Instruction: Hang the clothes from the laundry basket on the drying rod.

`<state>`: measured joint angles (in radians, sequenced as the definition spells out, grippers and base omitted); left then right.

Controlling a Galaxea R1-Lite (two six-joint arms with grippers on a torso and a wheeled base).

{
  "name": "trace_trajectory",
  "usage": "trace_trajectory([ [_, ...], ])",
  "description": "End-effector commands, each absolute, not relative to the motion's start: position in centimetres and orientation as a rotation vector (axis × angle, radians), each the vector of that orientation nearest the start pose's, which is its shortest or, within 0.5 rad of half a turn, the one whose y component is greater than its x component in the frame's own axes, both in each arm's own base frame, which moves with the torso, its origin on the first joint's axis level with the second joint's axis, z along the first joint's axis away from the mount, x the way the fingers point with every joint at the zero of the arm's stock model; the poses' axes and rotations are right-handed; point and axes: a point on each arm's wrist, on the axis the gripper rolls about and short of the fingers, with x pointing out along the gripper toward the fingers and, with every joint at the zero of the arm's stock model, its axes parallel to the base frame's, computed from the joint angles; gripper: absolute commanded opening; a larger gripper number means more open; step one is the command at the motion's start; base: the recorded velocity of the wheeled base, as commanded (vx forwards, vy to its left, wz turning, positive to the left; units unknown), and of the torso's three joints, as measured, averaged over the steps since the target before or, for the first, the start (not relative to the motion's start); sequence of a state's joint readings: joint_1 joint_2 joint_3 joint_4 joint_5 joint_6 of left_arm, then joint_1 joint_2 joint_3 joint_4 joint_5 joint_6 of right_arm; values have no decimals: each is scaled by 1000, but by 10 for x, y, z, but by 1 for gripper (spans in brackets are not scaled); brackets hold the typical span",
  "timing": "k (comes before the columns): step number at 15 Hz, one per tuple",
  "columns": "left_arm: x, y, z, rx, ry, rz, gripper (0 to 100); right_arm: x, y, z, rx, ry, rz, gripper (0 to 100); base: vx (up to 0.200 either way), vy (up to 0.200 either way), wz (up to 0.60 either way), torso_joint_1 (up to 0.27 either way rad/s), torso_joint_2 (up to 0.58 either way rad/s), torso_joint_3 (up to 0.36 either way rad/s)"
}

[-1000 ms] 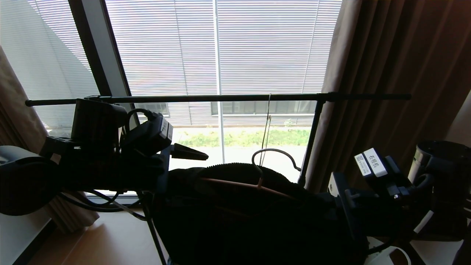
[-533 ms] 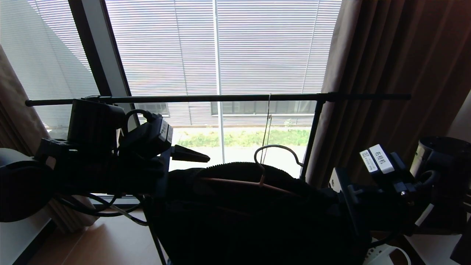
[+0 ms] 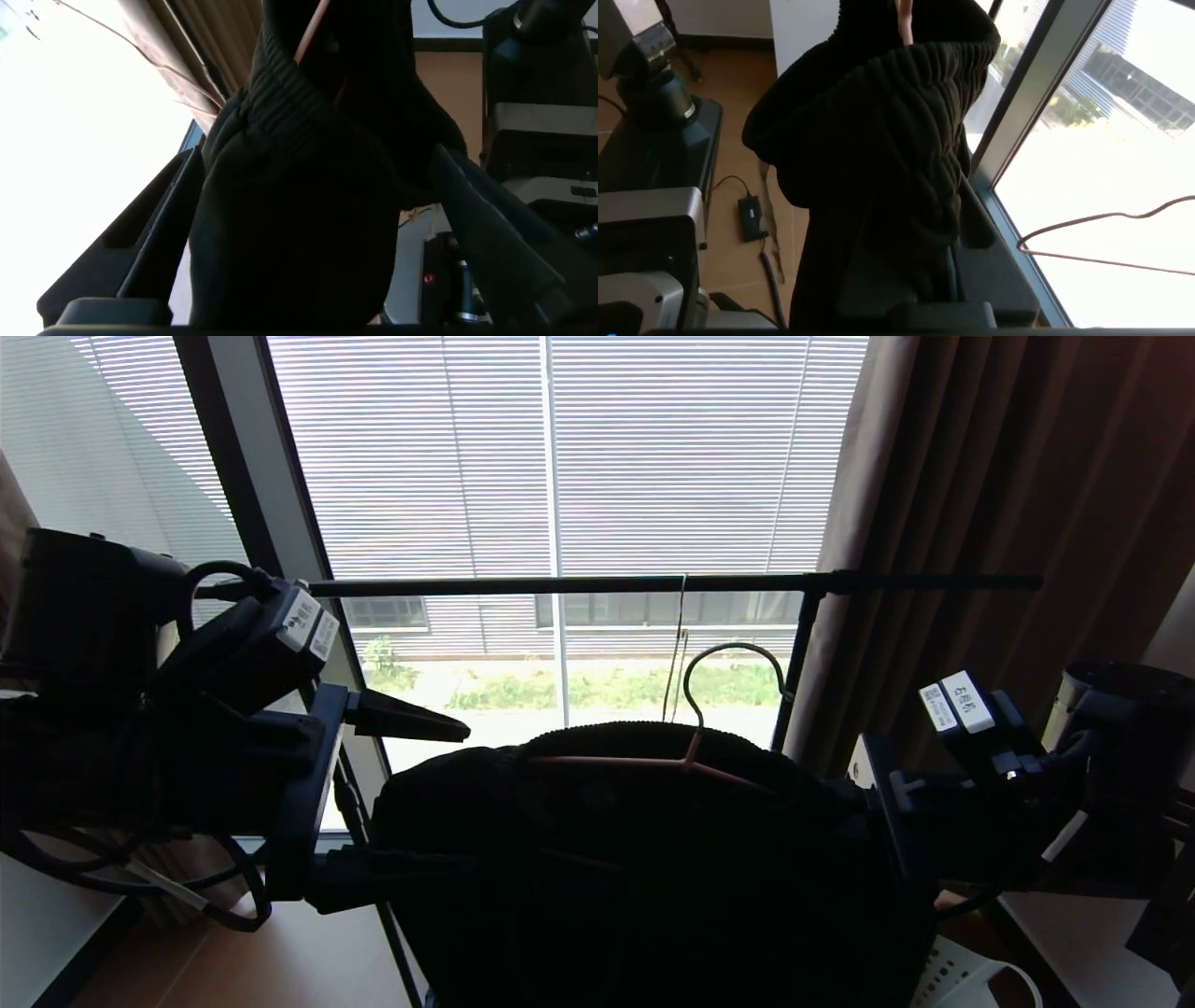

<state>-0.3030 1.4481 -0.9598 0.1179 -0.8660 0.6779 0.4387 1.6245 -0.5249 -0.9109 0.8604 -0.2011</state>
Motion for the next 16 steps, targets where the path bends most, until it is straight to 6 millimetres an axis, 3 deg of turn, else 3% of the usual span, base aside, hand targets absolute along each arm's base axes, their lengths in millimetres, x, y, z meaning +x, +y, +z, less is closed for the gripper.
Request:
trace_trajectory([
  [1,211,-77,239,423,165,-1245,100,224,122,161,-128,68,1303,0,0,0,0,0,0,0],
  [4,229,-65,227,492,165,-1203,100,221,121,164,-128,55,1319,0,0,0,0,0,0,0],
  [7,240,-68,222,507,196,-1181,100,216,119,167,-133,39,1322,0,0,0,0,0,0,0],
  [16,253,-104,204,539,281,-1234,100,202,135,166,-136,39,1403,0,0,0,0,0,0,0],
])
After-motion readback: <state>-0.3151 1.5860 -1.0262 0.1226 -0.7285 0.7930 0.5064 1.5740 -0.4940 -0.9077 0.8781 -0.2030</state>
